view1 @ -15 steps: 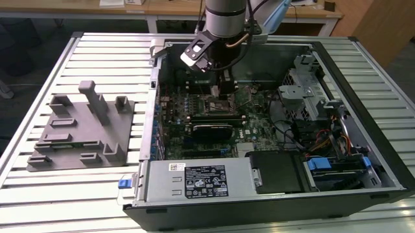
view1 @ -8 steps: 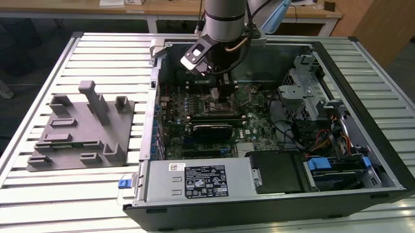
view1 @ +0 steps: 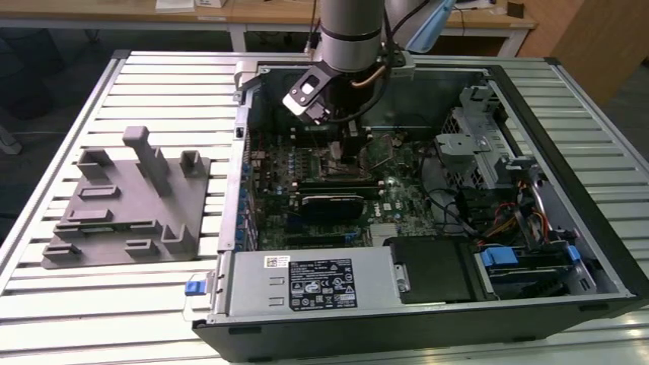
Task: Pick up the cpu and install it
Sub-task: 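Place the cpu into insertion slot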
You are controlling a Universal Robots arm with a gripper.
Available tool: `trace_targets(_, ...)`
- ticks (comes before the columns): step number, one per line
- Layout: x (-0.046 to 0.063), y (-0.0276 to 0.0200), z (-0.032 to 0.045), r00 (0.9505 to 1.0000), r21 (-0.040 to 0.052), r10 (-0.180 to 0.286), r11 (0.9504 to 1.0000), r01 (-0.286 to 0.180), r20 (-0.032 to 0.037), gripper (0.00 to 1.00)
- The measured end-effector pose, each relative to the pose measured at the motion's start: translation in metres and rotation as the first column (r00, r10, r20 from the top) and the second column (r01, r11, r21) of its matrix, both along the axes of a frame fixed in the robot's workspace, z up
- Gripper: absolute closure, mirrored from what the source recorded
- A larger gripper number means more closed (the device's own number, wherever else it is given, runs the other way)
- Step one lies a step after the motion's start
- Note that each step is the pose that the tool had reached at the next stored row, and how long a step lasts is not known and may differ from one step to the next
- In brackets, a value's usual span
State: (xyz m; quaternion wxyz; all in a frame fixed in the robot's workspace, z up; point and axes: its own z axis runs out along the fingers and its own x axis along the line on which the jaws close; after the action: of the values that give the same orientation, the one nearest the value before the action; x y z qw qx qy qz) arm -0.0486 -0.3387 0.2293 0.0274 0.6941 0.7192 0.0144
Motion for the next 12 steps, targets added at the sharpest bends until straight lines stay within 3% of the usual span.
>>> trace_targets(12, 0.0, 0.0003, -0.0111, 1.0, 0.0, -0.002, 1.0, 0.002, 0.0, 0.45)
